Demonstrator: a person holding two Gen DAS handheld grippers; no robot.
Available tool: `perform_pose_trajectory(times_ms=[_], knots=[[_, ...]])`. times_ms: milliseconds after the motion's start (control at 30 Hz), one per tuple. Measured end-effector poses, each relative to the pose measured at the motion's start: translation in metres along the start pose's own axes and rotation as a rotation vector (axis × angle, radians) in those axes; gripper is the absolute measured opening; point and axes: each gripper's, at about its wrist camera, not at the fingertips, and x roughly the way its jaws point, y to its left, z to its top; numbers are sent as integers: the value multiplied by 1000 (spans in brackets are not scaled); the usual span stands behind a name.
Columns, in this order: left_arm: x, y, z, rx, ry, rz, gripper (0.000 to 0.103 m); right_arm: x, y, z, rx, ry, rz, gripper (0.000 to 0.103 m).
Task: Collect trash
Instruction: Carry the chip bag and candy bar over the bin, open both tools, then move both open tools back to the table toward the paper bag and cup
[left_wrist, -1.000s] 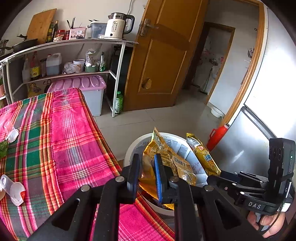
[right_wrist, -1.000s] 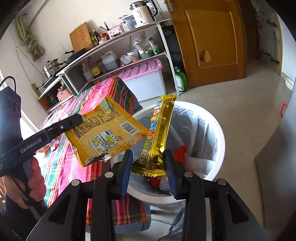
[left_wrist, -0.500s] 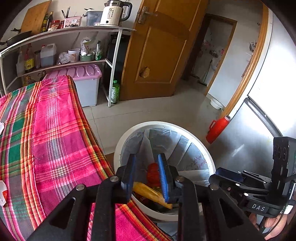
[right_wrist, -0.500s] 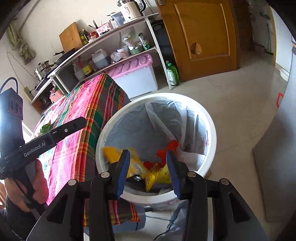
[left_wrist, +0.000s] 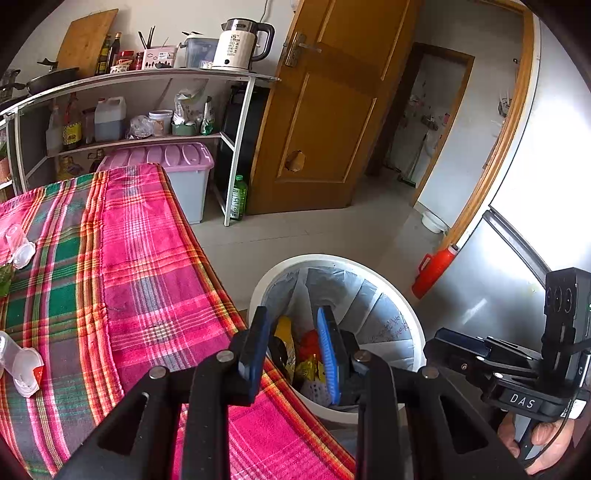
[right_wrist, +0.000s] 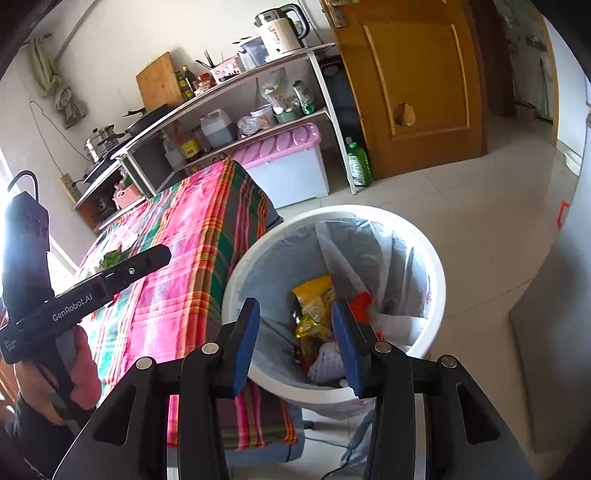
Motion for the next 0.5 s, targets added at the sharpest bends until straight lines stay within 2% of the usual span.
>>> perform_pose_trajectory(times_ms=[333,500], knots=[[-45,26,-14,-36,-63,60,28,-12,43,-1,-93,-28,43,42],[-65,42,-21,-53,-88,103,34,-12,68,-5,-133,-25,76,42]])
